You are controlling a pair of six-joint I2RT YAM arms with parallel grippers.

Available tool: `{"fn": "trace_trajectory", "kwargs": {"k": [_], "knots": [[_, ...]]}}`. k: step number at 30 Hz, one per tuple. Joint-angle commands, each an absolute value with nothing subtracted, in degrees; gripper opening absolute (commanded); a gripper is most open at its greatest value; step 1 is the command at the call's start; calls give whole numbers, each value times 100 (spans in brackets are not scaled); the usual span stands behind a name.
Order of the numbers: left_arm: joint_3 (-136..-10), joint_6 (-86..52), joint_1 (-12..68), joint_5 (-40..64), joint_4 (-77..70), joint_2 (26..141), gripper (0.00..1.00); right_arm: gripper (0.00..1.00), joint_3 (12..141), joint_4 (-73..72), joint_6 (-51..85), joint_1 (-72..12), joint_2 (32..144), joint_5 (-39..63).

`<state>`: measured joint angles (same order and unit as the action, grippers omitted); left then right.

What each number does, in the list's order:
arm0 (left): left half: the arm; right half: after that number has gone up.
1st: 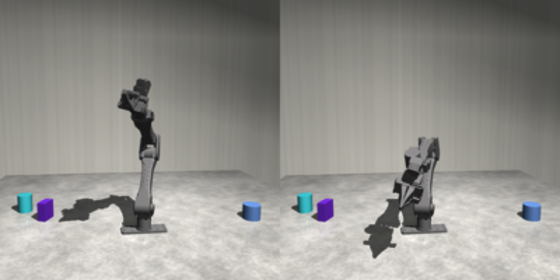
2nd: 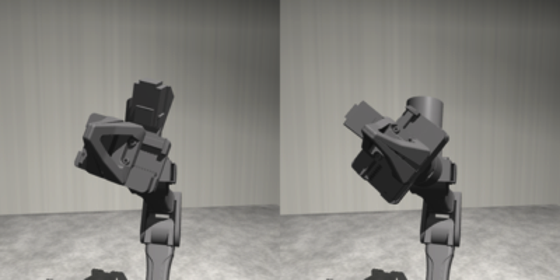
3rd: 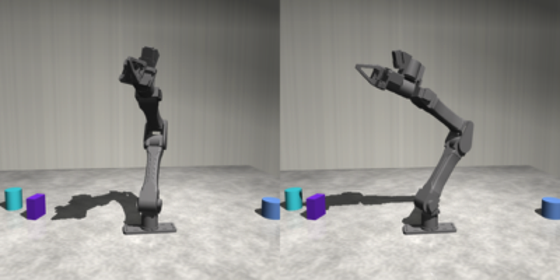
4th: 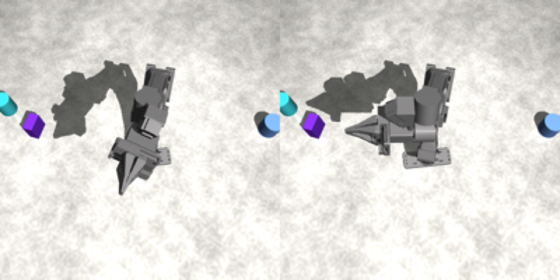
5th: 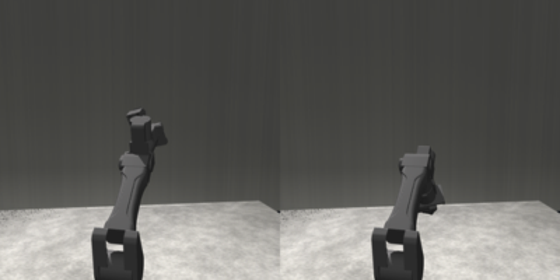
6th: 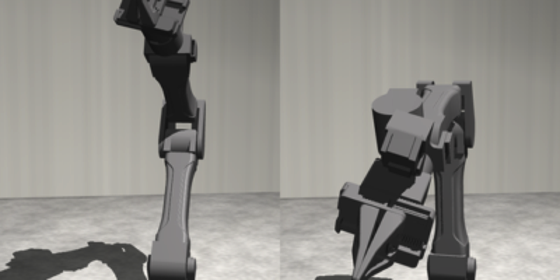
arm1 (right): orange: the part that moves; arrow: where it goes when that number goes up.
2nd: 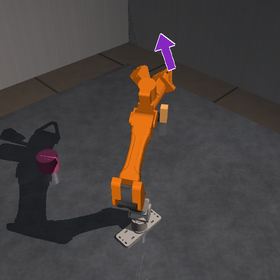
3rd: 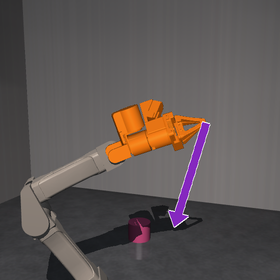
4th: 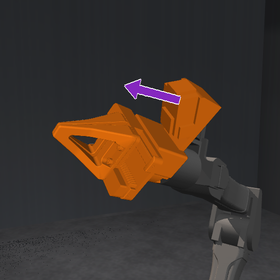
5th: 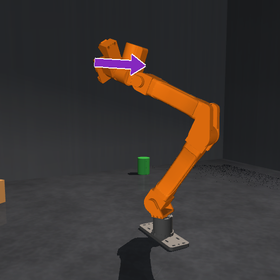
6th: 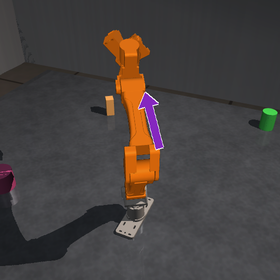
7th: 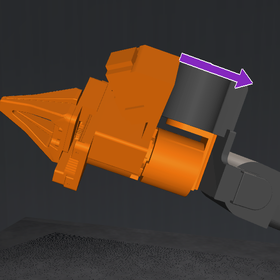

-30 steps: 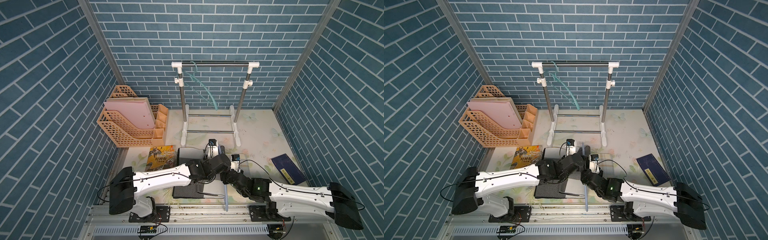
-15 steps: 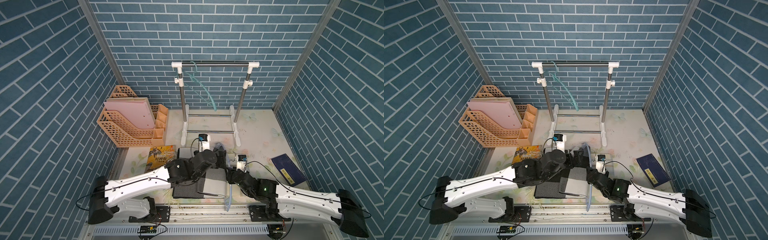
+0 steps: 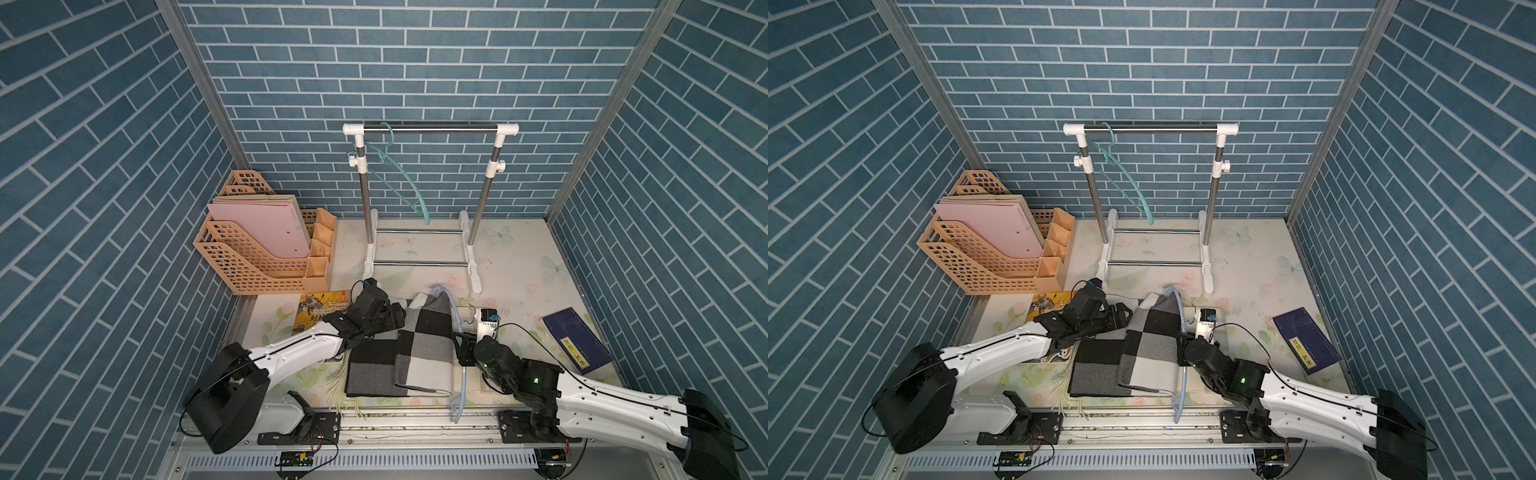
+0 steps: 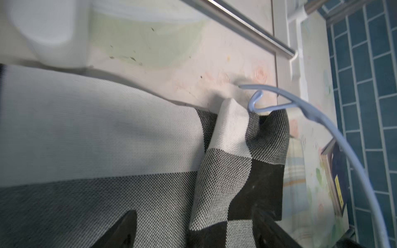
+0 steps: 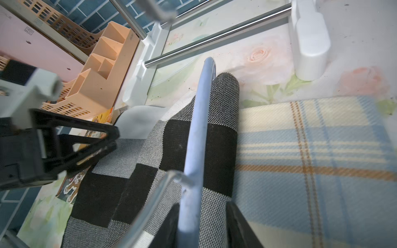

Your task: Hang the scarf on the hanger

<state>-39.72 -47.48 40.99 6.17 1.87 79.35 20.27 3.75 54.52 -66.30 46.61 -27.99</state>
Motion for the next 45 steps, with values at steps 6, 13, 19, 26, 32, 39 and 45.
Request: {"fn": "trace_trajectory", "kwargs": {"k": [6, 13, 19, 26, 32, 39, 45], "knots": [[-4593, -4301, 3734, 1404, -556, 9143, 82, 32, 1988, 237, 5140, -6595, 4506, -2601], [-4899, -4278, 3627, 1862, -854, 9834, 65, 28, 2091, 347, 5029, -6596, 4505, -2602], [-4868, -4409, 3622, 2164, -1220, 9998, 51, 25, 2084, 248, 4992, -6582, 4596, -2548], [-4799, -4399, 3627, 2170, -1298, 9809, 11, 20, 2044, 215, 5012, -6582, 4513, -2589], [-4682, -4285, 3626, 1656, -901, 9131, 0, 11, 2071, 230, 5027, -6585, 4453, -2615], [-4538, -4132, 3627, 879, -124, 8371, 0, 0, 2164, 308, 5185, -6579, 4602, -2851], [-4491, -4001, 3588, 180, 618, 7909, 0, 0, 2287, 238, 5540, -6583, 4770, -3115]]}}
